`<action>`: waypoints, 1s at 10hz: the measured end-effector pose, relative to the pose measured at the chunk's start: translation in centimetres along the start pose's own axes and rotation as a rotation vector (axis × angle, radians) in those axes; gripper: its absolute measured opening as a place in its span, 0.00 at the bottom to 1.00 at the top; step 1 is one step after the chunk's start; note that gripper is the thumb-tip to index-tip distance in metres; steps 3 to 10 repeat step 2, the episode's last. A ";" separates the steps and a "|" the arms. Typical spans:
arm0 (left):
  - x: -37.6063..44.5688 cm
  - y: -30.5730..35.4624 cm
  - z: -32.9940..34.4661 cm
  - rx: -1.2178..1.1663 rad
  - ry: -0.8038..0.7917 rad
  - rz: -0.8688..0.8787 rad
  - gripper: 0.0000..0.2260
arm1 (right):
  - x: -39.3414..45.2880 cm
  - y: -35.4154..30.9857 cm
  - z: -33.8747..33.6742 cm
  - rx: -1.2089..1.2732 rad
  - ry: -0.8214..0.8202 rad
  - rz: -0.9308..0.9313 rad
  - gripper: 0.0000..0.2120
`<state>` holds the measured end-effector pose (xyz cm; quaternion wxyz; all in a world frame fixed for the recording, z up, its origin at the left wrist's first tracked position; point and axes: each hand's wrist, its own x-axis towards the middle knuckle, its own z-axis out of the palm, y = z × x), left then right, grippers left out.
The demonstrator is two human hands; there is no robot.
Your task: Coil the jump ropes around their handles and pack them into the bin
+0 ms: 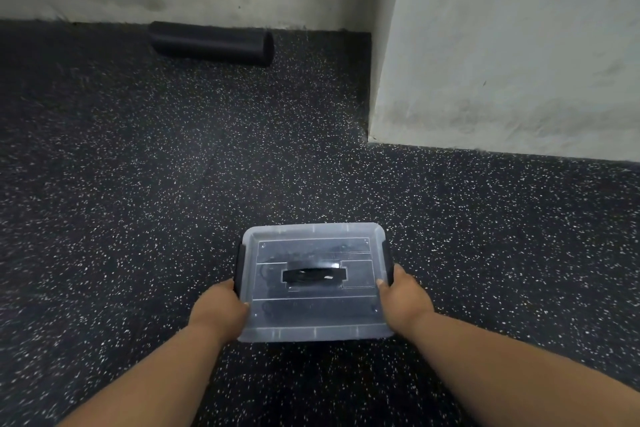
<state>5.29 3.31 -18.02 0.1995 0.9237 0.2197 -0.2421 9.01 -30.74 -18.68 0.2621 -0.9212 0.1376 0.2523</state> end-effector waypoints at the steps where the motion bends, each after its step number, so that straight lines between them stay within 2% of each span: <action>1: 0.1 -0.1 0.1 -0.020 -0.037 -0.014 0.08 | 0.5 0.2 0.3 0.021 -0.025 0.006 0.27; 2: 0.3 -0.3 0.1 -0.033 -0.058 -0.008 0.17 | 2.1 1.6 0.5 -0.012 -0.075 0.020 0.31; 10: 0.3 -0.3 0.1 -0.033 -0.058 -0.008 0.17 | 2.1 1.6 0.5 -0.012 -0.075 0.020 0.31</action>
